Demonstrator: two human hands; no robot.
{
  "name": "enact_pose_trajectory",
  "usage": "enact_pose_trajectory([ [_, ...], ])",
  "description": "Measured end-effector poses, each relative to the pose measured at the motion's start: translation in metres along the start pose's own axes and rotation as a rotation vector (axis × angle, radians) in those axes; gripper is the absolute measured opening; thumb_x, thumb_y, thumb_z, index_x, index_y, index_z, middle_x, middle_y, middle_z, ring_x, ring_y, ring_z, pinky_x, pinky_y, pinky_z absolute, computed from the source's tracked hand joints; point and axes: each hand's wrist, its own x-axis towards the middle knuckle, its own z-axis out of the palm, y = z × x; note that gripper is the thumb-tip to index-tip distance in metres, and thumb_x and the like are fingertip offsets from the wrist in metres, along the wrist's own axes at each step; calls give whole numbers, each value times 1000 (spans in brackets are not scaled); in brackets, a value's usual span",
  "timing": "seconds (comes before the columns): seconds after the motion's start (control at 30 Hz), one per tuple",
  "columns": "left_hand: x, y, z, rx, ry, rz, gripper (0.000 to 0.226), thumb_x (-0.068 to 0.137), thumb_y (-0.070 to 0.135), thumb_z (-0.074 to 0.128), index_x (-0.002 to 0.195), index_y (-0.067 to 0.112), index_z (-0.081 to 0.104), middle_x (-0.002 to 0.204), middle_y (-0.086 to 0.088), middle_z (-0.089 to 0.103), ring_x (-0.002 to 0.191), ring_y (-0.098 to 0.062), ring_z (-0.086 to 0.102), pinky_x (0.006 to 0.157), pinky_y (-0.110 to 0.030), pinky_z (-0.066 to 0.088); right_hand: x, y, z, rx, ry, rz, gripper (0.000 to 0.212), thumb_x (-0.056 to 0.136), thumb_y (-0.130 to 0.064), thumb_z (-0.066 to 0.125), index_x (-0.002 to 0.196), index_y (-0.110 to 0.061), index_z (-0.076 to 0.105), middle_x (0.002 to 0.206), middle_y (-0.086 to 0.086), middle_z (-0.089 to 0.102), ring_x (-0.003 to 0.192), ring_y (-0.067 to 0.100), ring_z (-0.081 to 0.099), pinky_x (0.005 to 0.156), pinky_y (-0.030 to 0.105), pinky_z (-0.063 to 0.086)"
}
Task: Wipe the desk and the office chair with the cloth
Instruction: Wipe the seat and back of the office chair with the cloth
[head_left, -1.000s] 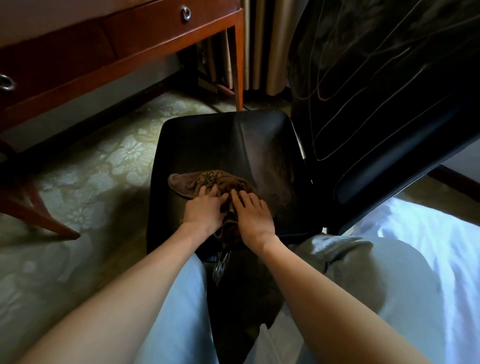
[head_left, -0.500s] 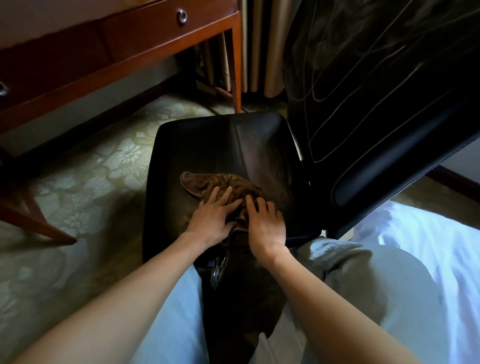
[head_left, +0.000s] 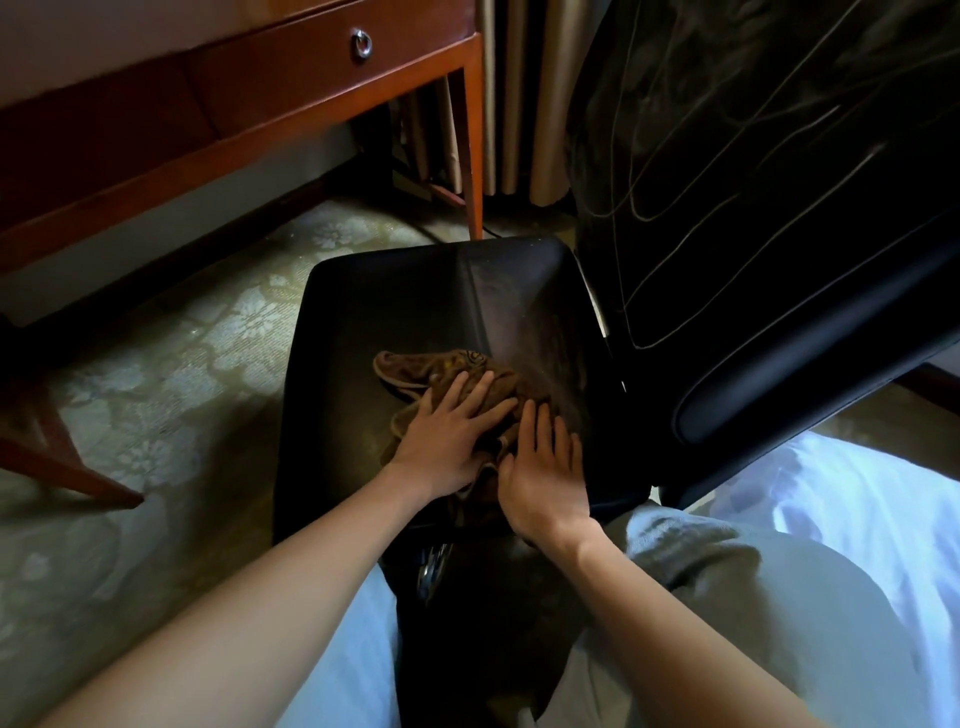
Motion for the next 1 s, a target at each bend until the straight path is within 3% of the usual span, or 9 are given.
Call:
enact_pose_trajectory([
  [0.1, 15, -2, -1, 18, 23, 36, 77, 99, 50, 49, 157, 45, -1, 167, 4, -17, 153, -26, -18, 123, -58, 1, 12, 8, -3, -24, -31, -5, 69, 101, -34, 21, 159, -5, -4, 167, 18, 3, 155, 32, 5, 125, 44, 7],
  [0.2, 29, -2, 1, 20, 39, 40, 78, 98, 52, 48, 157, 45, -3, 167, 4, -17, 153, -26, -17, 122, -59, 1, 25, 14, -10, -35, -105, -2, 75, 103, -31, 32, 157, -6, -14, 167, 14, -10, 155, 29, -9, 126, 40, -3],
  [0.3, 44, 0, 3, 35, 60, 42, 76, 100, 52, 44, 157, 45, -5, 167, 4, -19, 153, -27, -17, 122, -59, 1, 36, 18, -11, -52, -83, -11, 83, 102, -31, 42, 156, -5, -16, 167, 15, -11, 154, 30, -14, 125, 41, -5],
  [0.53, 73, -1, -3, 28, 66, 7, 70, 102, 53, 34, 157, 43, -9, 166, 2, -21, 152, -28, -20, 122, -59, -2, 71, 23, -8, -76, 7, -14, 81, 104, -37, 42, 158, -5, -9, 168, 15, -4, 154, 31, -11, 126, 42, -2],
  [0.8, 106, -4, -14, -77, 52, -87, 66, 102, 59, 29, 157, 44, -4, 167, 5, -17, 154, -28, -15, 121, -63, -2, 119, 28, -29, -143, -25, 1, 79, 103, -32, 49, 160, -12, -2, 169, 7, 2, 155, 28, -9, 126, 39, -4],
  [1.0, 93, -10, -23, 31, 175, -79, 58, 102, 60, 19, 157, 44, 9, 168, 3, 12, 154, -26, 12, 115, -68, -14, 99, 10, -34, -181, 153, 5, 67, 102, -25, 47, 159, -10, 14, 165, 13, 19, 151, 30, 17, 123, 42, 17],
])
